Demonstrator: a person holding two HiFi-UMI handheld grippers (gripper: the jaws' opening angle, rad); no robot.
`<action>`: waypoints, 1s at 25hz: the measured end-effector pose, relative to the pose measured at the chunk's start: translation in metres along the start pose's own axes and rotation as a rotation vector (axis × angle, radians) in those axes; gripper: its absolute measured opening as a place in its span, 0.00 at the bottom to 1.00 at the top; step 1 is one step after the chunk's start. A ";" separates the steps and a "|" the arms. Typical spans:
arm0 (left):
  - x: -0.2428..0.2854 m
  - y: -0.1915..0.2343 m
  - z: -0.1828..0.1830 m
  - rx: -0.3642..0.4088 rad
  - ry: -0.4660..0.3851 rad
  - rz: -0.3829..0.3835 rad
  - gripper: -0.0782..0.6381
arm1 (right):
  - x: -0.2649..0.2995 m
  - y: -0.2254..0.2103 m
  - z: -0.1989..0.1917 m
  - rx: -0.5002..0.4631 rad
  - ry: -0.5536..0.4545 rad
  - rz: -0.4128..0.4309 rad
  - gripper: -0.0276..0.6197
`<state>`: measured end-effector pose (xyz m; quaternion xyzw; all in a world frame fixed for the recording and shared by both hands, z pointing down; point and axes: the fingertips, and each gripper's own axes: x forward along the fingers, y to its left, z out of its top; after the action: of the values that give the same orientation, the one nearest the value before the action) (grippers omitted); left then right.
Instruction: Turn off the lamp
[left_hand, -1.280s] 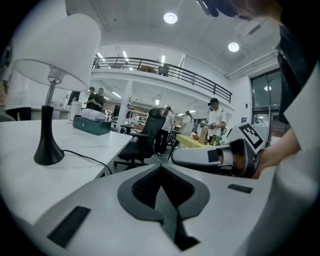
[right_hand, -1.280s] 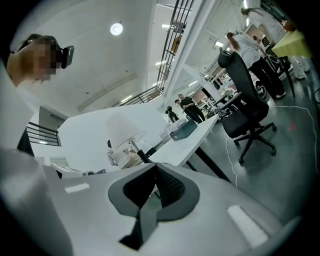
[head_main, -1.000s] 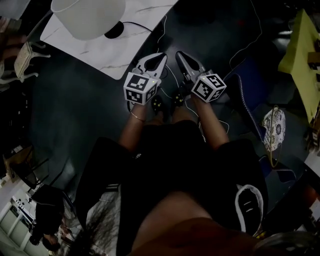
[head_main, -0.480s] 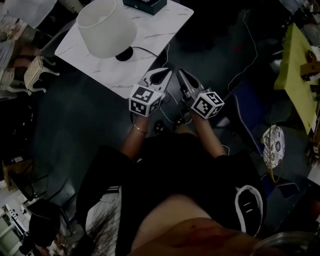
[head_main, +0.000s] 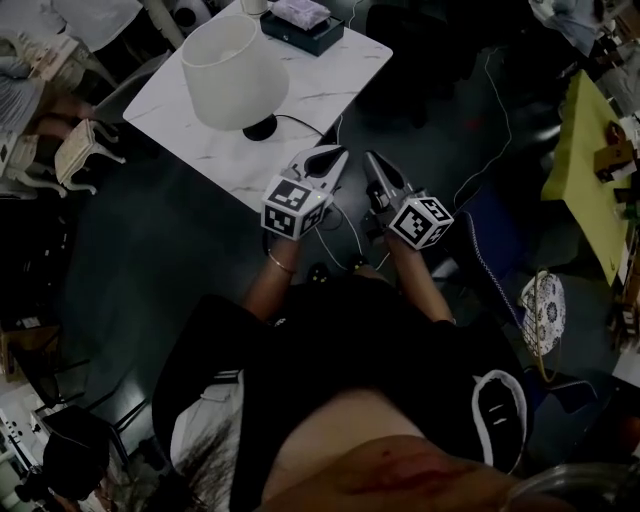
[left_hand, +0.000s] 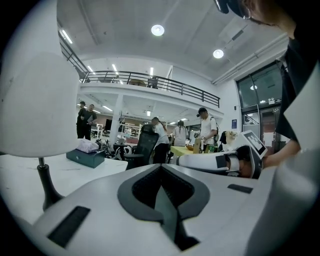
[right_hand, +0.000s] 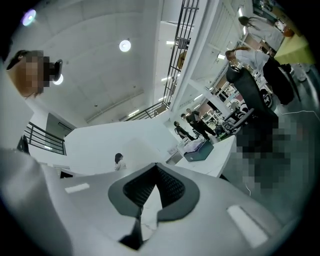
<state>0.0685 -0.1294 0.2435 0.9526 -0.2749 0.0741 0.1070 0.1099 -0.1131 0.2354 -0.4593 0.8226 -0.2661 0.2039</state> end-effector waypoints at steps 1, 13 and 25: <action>-0.001 0.000 0.003 0.003 -0.005 -0.001 0.12 | 0.001 0.002 0.002 -0.009 0.000 0.003 0.04; -0.010 -0.003 0.023 0.041 -0.048 -0.026 0.12 | 0.005 0.027 0.013 -0.097 0.002 0.052 0.04; -0.010 -0.028 -0.004 0.003 -0.004 -0.091 0.12 | -0.019 0.042 0.010 -0.098 -0.012 0.052 0.04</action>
<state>0.0748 -0.1005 0.2405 0.9645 -0.2312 0.0675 0.1084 0.0980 -0.0808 0.2033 -0.4488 0.8450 -0.2175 0.1931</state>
